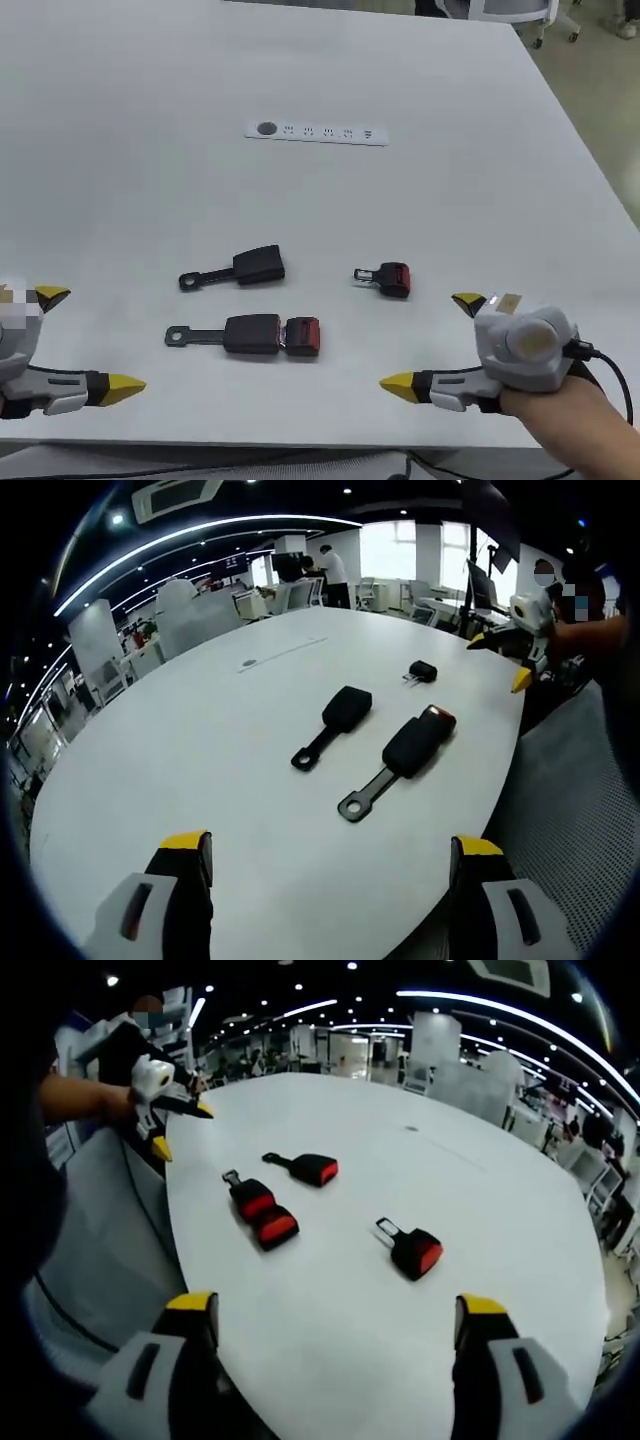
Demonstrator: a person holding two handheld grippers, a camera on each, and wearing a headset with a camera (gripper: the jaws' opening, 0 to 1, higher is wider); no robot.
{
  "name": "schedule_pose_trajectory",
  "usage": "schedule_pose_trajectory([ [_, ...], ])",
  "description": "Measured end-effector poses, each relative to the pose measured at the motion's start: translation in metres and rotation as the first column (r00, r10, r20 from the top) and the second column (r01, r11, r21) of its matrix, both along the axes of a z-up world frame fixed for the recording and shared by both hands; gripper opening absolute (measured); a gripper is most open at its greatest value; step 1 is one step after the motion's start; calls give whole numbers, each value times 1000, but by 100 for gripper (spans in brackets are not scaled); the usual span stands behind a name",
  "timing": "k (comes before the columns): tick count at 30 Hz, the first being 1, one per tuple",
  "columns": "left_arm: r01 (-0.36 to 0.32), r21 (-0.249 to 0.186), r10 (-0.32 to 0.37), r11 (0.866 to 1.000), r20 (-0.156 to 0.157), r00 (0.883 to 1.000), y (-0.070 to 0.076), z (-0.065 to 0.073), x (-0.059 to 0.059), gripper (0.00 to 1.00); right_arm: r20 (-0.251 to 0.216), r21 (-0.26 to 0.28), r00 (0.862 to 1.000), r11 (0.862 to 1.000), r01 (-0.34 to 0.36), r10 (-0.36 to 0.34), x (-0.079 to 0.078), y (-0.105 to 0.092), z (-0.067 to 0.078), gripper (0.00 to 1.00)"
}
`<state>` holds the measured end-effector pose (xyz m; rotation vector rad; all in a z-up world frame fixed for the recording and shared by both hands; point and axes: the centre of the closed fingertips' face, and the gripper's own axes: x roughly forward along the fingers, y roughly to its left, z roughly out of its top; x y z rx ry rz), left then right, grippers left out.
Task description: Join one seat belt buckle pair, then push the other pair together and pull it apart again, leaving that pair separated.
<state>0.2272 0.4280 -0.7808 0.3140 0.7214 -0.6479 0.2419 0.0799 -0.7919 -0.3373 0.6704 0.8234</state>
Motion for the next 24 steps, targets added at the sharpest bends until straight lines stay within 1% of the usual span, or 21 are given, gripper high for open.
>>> schedule_pose_trajectory([
  [5,-7,-7,7,1000,8,1000,0,2,-1,100,-1,-1,1000,1000,-12,12,-1,5,1,100],
  [6,-8,-11,9,1000,14,1000,0,3,-1,100,-1,-1,1000,1000,-12,12,-1,5,1,100],
  [7,-6,-17,6,1000,27,1000,-1,5,-1,100,-1,-2,1000,1000,-15,15,-2,6,1,100],
  [10,-18,-28,19,999,25,1000,0,5,-1,100,-1,-4,1000,1000,-17,17,-2,7,1,100],
  [17,-23,-36,24,999,40,999,0,6,1,100,2,0,1000,1000,-5,5,-5,8,-1,100],
  [18,-22,-37,24,999,45,999,-1,6,1,100,2,2,1000,1000,-3,3,-6,8,-1,100],
  [19,-23,-34,25,999,59,998,-1,7,2,100,5,9,1000,1000,6,-6,-6,8,-1,100],
  [21,-32,-37,35,999,67,997,-1,8,3,100,1,17,1000,1000,17,-17,-8,7,-2,100],
  [24,-33,-42,35,999,68,997,-1,8,3,100,-3,21,1000,1000,19,-19,-11,6,-4,99],
])
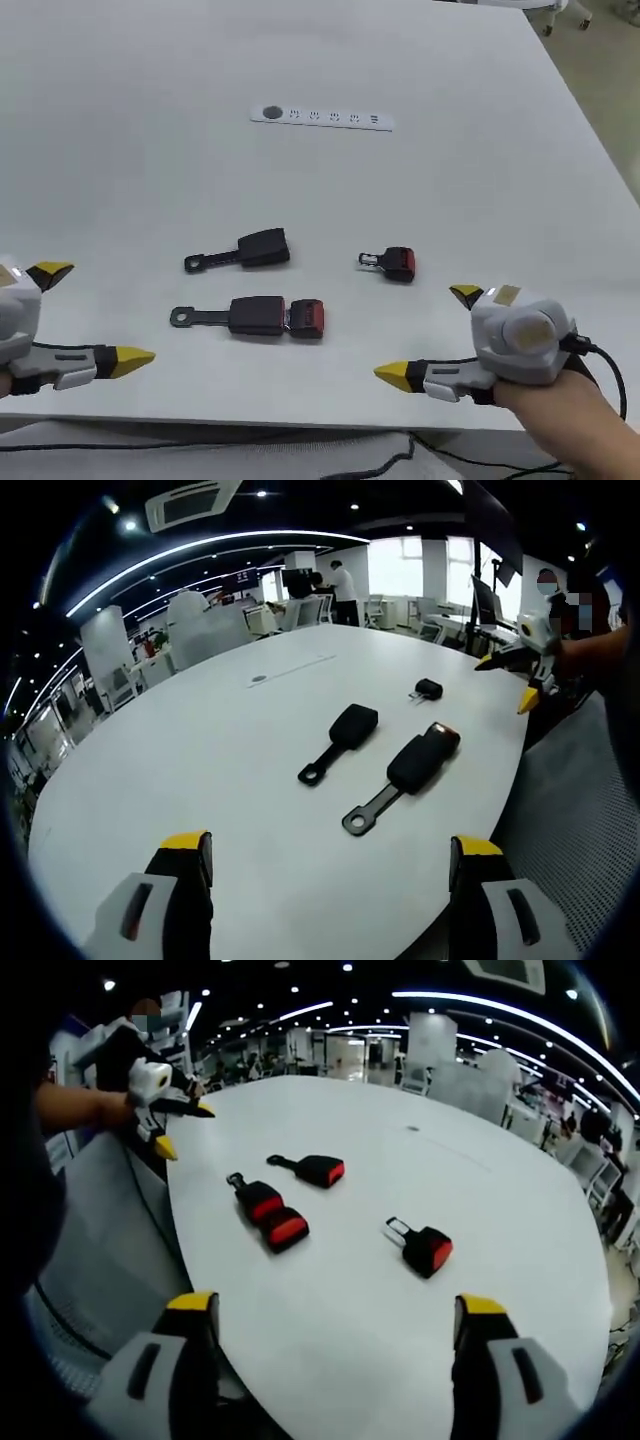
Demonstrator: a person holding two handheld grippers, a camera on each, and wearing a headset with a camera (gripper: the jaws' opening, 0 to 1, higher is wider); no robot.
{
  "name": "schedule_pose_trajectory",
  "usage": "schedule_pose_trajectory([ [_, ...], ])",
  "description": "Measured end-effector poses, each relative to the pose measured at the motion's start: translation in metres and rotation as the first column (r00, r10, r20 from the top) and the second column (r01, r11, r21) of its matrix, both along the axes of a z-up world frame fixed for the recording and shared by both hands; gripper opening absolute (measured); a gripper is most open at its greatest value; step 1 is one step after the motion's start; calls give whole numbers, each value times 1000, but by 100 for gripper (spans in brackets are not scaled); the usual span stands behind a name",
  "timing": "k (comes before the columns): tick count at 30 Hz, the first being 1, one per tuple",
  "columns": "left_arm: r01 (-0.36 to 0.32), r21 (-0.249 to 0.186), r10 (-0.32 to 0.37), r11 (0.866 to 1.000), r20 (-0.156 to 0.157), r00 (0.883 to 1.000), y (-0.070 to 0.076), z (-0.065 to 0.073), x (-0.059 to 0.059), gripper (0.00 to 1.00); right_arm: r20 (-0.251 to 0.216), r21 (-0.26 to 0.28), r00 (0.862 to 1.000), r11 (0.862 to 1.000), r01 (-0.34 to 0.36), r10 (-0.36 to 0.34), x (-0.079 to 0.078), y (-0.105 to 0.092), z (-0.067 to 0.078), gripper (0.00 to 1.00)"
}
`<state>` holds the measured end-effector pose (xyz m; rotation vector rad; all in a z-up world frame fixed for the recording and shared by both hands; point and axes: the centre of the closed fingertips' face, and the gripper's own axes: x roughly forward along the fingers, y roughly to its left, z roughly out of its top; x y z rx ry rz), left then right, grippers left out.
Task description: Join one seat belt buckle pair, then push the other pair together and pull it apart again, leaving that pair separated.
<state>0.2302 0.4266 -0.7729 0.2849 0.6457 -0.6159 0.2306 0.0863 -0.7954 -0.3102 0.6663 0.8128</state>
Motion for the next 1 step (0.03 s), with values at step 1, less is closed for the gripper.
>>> schedule_pose_trajectory([
  [1,2,-2,-2,1000,2,1000,0,0,0,100,2,2,1000,1000,0,0,-1,0,0,99],
])
